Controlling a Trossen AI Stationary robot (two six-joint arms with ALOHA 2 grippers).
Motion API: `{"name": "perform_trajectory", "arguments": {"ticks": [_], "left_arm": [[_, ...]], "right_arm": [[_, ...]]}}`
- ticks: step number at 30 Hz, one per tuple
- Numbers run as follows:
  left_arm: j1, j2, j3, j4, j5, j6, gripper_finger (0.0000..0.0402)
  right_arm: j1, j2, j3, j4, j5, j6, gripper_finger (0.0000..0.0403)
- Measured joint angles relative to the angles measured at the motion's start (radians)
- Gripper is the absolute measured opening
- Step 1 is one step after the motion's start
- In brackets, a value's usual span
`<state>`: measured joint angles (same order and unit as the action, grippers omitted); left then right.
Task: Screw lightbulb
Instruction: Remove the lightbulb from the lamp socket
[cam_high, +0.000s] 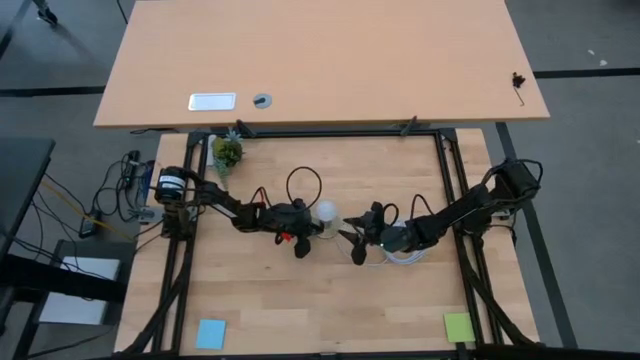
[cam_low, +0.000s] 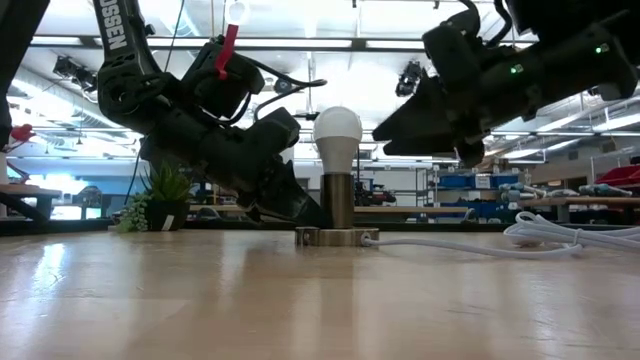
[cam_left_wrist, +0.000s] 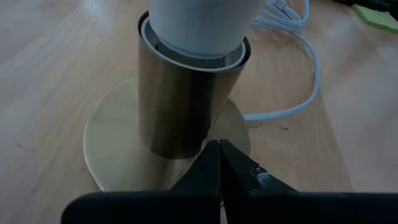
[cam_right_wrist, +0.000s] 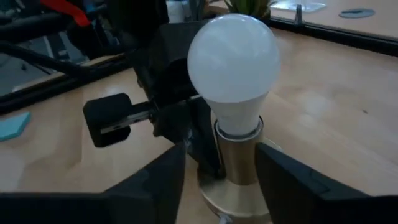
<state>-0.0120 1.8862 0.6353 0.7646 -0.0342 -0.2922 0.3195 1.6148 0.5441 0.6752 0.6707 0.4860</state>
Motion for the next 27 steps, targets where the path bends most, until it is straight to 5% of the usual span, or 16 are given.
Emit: {"name": "perform_trajectory", "arguments": {"ticks": [6,16,21,27], "left_arm": [[0.000,0.000,0.000,0.004,-0.006,0.024,0.0000],[0.000,0.000,0.000,0.006,-0.014,0.026,0.0000],[0.000,0.000,0.000,0.006,-0.021,0.026,0.0000],[0.001,0.000,0.000,0.007,-0.024,0.026,0.0000]], "right_arm": [[-0.015,0.117,0.000,0.213,0.025,-0.124,0.0232],[-0.042,0.360,0.021,0.587,0.105,-0.361,0.0228],[-0.053,0.424,0.043,0.642,0.186,-0.398,0.0220],[-0.067,0.420,0.073,0.641,0.115,-0.391,0.0217]]}}
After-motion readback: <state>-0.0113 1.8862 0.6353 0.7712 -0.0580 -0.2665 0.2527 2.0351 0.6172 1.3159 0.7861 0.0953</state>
